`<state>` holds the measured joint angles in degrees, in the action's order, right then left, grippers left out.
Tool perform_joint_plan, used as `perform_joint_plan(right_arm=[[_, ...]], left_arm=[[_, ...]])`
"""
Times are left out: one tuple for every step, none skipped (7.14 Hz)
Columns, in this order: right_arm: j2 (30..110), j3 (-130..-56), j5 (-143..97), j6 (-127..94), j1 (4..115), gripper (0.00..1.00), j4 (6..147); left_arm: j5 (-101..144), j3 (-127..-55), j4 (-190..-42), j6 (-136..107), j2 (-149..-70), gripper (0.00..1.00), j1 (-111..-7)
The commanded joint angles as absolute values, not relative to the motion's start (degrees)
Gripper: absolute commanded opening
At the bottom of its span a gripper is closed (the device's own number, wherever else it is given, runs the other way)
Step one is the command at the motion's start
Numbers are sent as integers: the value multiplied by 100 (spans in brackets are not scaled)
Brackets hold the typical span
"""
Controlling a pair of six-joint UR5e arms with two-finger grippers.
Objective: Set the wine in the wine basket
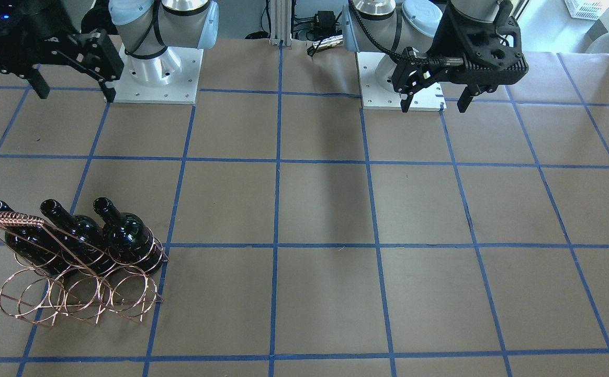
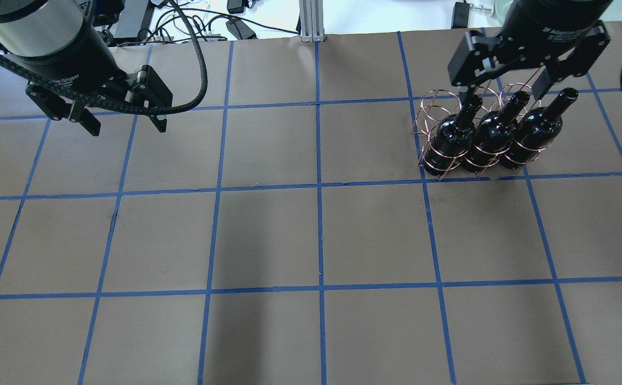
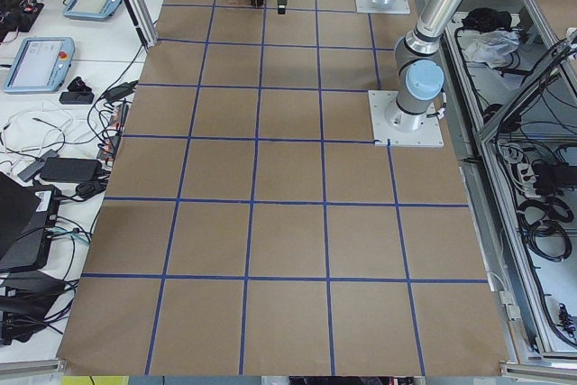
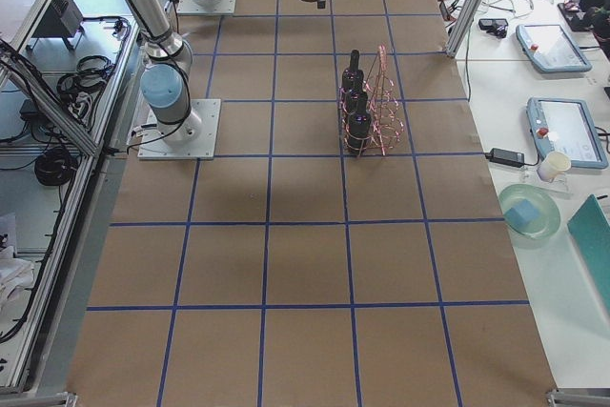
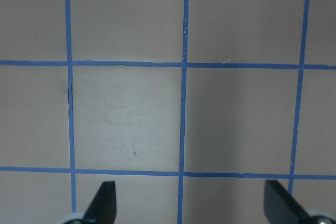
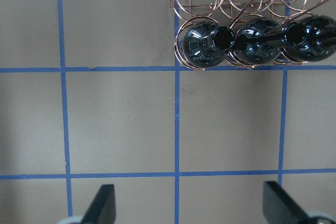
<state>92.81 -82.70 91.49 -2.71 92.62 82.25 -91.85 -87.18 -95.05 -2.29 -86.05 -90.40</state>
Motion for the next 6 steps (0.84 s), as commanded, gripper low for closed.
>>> perform_joint_plan(right_arm=[[9255,-8288,9097,-343,9316,100,8348],[9255,-8314,9088,-351,9316,100,8402],[9264,-8445,9088,-352,9316,100,8620],[9272,-8490,9088,-352,9316,100,8683],[9272,-8490,9088,-343,9308,100,8684],[9281,-8482,9088,-343,9308,100,8684]], left_arm=[[-9228,-8710,-9501,-211,-8604,100,-9027],[-9229,-8719,-9501,-194,-8604,100,-9035],[-9220,-8710,-9501,-193,-8604,100,-9026],[-9228,-8710,-9501,-193,-8604,100,-9035],[-9229,-8710,-9501,-193,-8604,100,-9035],[-9220,-8719,-9501,-176,-8604,100,-9044]])
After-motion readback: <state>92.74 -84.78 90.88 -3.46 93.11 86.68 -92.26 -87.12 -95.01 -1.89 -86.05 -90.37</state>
